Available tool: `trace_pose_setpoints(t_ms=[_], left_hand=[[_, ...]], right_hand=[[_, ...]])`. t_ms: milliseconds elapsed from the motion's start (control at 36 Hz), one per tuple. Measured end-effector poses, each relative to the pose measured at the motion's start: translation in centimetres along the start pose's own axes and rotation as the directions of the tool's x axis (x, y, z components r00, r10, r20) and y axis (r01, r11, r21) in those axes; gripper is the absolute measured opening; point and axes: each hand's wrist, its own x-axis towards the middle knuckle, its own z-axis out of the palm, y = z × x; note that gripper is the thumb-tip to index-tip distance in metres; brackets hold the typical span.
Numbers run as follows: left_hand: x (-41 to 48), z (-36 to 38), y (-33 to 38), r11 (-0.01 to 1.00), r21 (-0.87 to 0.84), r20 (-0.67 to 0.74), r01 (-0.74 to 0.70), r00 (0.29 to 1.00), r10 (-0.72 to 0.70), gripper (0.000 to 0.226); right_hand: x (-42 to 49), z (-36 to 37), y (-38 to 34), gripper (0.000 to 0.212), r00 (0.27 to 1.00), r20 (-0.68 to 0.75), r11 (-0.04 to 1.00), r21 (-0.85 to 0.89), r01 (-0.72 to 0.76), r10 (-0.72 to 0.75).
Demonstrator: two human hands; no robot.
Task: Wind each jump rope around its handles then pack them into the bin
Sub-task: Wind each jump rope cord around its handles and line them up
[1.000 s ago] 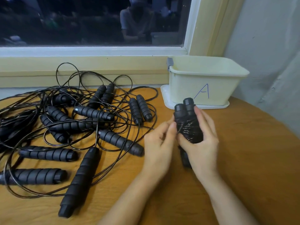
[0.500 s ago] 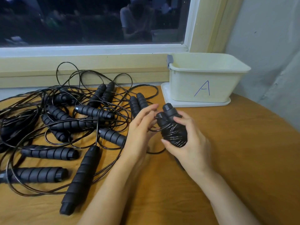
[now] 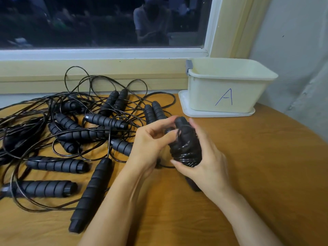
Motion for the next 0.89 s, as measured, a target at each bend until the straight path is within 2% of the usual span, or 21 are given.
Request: trace_pose_setpoints(t_ms=[83, 194, 278, 444, 500, 556, 611, 667, 722, 778, 806, 889], left_hand=[[-0.1, 0.1, 0.3, 1.0, 0.025, 0.044, -0.013, 0.999, 0.012, 0.039], [-0.1, 0.2, 0.3, 0.998, 0.064, -0.011, -0.016, 1.0, 0.016, 0.041], [-0.1, 0.4, 0.2, 0.997, 0.077, -0.072, -0.012, 0.997, 0.017, 0.032], [-0.1, 0.2, 0.2, 0.987, 0.159, -0.078, -0.021, 0.996, 0.034, 0.03], [0.0, -0.2, 0.0, 0.975, 0.219, -0.073, -0.02, 0.997, 0.037, 0.03], [-0.1, -0.3, 0.0, 0.97, 0.242, -0.028, -0.004, 1.0, 0.011, 0.027], [-0.2, 0.1, 0.4, 0.99, 0.125, 0.028, 0.068, 0.997, -0.072, 0.036], [-0.3, 0.5, 0.8, 0.992, 0.002, 0.016, 0.125, 0.992, -0.125, 0.05], [-0.2, 0.4, 0.9, 0.993, 0.104, -0.05, 0.053, 0.998, -0.048, 0.06], [-0.3, 0.0, 0.9, 0.953, 0.297, -0.015, -0.061, 0.998, 0.069, 0.066], [-0.4, -0.1, 1.0, 0.93, 0.359, 0.022, -0.078, 0.997, 0.075, 0.065], [-0.6, -0.1, 1.3, 0.931, 0.363, 0.121, -0.021, 0.992, -0.024, 0.035]], right_hand=[[-0.1, 0.1, -0.1, 0.103, 1.0, 0.027, 1.0, 0.024, 0.0, -0.001], [-0.3, 0.4, 0.2, 0.095, 0.999, 0.049, 0.994, 0.109, 0.008, -0.014], [-0.5, 0.8, 0.4, 0.083, 1.0, 0.018, 0.981, 0.193, 0.016, -0.019], [-0.6, 1.1, 0.3, 0.078, 1.0, 0.008, 0.985, 0.172, 0.004, -0.006], [-0.5, 1.0, 0.1, 0.078, 1.0, -0.001, 0.995, 0.092, 0.028, -0.028], [-0.4, 0.7, 0.1, 0.077, 0.997, -0.035, 0.995, -0.077, 0.069, -0.072], [-0.1, 0.3, 0.3, 0.076, 0.994, -0.065, 0.983, -0.166, 0.076, -0.088], [0.2, -0.1, 0.6, 0.075, 0.992, -0.087, 0.974, -0.217, 0.068, -0.089], [0.3, -0.4, 0.8, 0.077, 0.991, -0.11, 0.966, -0.253, 0.045, -0.075], [0.4, -0.5, 1.1, 0.08, 0.99, -0.128, 0.958, -0.284, 0.028, -0.067], [0.5, -0.5, 1.1, 0.082, 0.989, -0.131, 0.953, -0.301, 0.026, -0.068], [0.4, -0.4, 1.3, 0.082, 0.99, -0.125, 0.943, -0.332, 0.027, -0.073]])
